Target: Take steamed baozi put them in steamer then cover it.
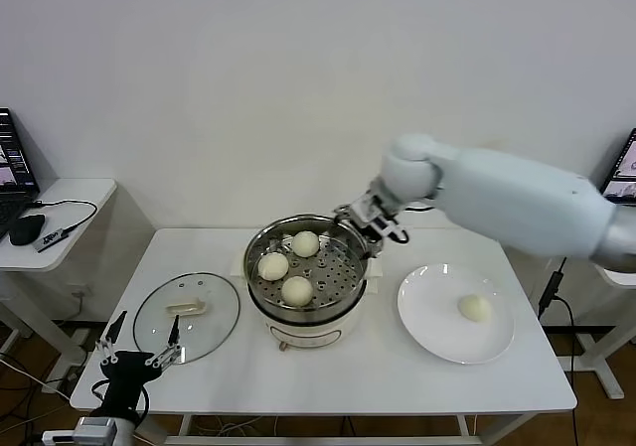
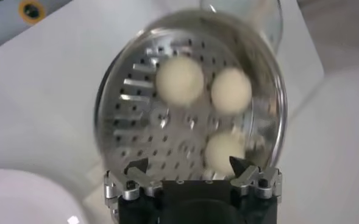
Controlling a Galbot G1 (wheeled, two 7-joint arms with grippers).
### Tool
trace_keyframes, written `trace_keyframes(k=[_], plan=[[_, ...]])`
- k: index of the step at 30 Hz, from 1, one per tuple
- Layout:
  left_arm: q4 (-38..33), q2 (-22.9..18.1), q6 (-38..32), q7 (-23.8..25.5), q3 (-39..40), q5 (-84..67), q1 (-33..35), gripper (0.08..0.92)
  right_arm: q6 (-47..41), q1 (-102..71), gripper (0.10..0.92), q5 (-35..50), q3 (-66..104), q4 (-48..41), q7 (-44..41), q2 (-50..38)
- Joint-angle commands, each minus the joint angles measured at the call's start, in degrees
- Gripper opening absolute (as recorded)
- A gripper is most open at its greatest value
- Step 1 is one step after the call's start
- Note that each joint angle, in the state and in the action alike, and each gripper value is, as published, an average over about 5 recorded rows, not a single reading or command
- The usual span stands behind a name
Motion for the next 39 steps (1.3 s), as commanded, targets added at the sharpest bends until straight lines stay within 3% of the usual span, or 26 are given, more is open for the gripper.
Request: trace_keyframes(k=[1, 13, 24, 39], plan=[[-0.3, 0.2, 0.1, 0.0, 0.9, 0.2, -0.2, 0.823, -7.1, -8.2, 0.823, -1.8, 5.5, 3.0, -1.6, -21.5], [-0.3, 0.1, 0.2, 0.0, 1.7, 1.0, 0.0, 0.823, -5.8, -30.6, 0.823, -12.2, 21.7, -3.3, -0.9, -25.2], [-0.1, -0.1, 0.3, 0.0, 1.1, 1.5, 0.7, 0.823, -3.4, -41.1, 0.823, -20.8, 32.5, -13.6, -0.5, -18.6], [0.9, -0.3, 0.4, 0.1, 0.4, 1.6, 0.9, 0.823, -1.9, -42.0, 0.823, -23.1, 34.3, -22.4, 1.5, -10.1]])
